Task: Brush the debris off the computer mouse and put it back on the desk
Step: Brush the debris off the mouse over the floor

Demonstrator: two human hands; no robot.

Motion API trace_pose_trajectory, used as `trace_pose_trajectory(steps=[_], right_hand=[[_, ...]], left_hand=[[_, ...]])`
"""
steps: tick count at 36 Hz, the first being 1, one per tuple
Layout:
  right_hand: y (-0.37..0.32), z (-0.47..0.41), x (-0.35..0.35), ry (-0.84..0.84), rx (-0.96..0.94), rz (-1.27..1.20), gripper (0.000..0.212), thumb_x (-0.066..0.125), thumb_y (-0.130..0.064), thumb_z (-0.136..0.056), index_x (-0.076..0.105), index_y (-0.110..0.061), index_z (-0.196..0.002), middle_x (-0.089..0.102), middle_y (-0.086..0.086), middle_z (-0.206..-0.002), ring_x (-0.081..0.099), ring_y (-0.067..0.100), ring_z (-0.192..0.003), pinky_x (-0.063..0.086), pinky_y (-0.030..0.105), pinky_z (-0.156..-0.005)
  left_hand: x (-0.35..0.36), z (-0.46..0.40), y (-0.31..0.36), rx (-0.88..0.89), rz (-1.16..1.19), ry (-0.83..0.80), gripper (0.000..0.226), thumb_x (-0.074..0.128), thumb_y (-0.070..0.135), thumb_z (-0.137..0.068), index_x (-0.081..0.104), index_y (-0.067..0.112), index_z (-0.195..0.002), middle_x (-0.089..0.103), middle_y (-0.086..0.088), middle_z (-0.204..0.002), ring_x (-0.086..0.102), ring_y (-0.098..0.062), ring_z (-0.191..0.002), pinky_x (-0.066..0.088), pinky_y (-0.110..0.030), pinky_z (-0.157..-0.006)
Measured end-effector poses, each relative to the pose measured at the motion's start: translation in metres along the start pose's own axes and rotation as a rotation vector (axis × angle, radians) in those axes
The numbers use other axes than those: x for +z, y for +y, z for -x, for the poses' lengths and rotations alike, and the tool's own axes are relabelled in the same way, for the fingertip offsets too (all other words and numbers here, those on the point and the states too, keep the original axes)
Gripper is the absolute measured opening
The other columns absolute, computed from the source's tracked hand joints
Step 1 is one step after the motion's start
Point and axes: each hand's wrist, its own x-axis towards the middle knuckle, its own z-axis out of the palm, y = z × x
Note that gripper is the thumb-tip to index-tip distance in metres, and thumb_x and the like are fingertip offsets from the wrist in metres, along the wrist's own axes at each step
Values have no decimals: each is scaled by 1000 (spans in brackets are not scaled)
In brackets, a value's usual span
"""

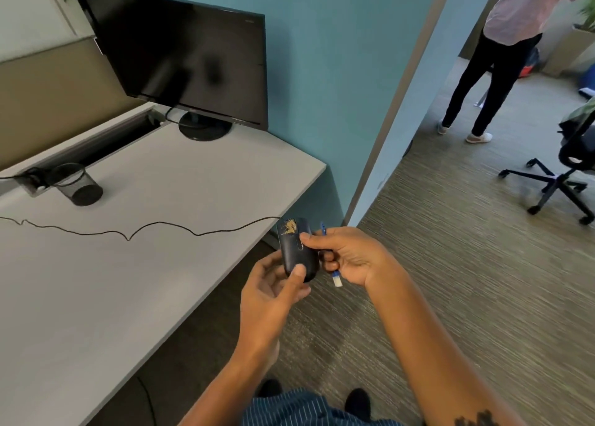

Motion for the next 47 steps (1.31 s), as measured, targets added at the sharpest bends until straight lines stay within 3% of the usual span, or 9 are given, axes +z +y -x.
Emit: trace_pose_trajectory(steps=[5,12,17,25,30,34,41,44,47], right_hand=[[0,-2,-3,-9,22,-2,13,86,-9,-93,74,-4,-95,65,-1,-67,40,6,-50,32,19,-43],[-1,-2,-10,-22,34,39,32,88,-11,-91,69,1,-115,60,3,-74,39,8,-54,31,20,-44],[-4,-4,-20,-48,62,65,34,90,-12,-89,71,0,-114,63,3,-74,41,8,-53,32,21,-45],[-10,-7,-32,-62,85,79,36,93,-14,-87,74,0,-114,65,5,-78,42,8,-54,32,22,-47],[-19,-4,-37,-43,41,40,13,81,-14,-99,75,-4,-96,66,6,-82,43,9,-56,32,23,-52],[-29,0,-43,85,-4,23,24,59,-10,-114,69,10,-122,72,22,-106,44,10,-60,34,24,-56],[-50,6,-65,203,-179,155,34,48,-20,-119,77,-5,-112,74,14,-109,68,15,-86,63,28,-79],[-59,12,-69,271,-256,387,38,46,-32,-120,82,-25,-112,68,0,-122,61,14,-115,54,41,-105],[-67,18,-70,283,-335,482,38,43,-41,-120,81,-37,-115,66,-8,-127,53,10,-128,38,36,-105]], left_hand=[[18,0,-2,-33,54,37,66,93,29,-86,65,10,-143,87,3,-121,87,-22,-111,72,-33,-86],[29,-7,-6,-49,92,81,63,91,30,-87,68,11,-142,87,0,-123,86,-20,-114,73,-40,-91],[34,-8,-7,-85,84,98,55,91,29,-89,71,13,-138,88,2,-117,87,-17,-110,72,-34,-80],[44,-11,-8,-86,100,103,62,94,32,-80,73,12,-134,88,-2,-116,87,-21,-110,73,-35,-80],[50,-14,-7,-67,107,114,61,95,28,-81,72,10,-135,89,-4,-117,87,-25,-110,73,-37,-81],[50,-16,-7,-64,67,115,49,93,17,-93,72,11,-138,88,-1,-119,88,-25,-108,73,-37,-81],[51,-14,-6,-22,-33,94,68,94,38,-82,73,19,-144,87,1,-124,86,-21,-113,69,-33,-88],[52,-12,-5,-17,-48,83,70,93,41,-80,75,21,-145,88,4,-122,85,-15,-111,67,-24,-82],[54,-12,-6,-23,-68,56,56,92,30,-90,77,20,-144,89,3,-119,86,-16,-109,65,-19,-79]])
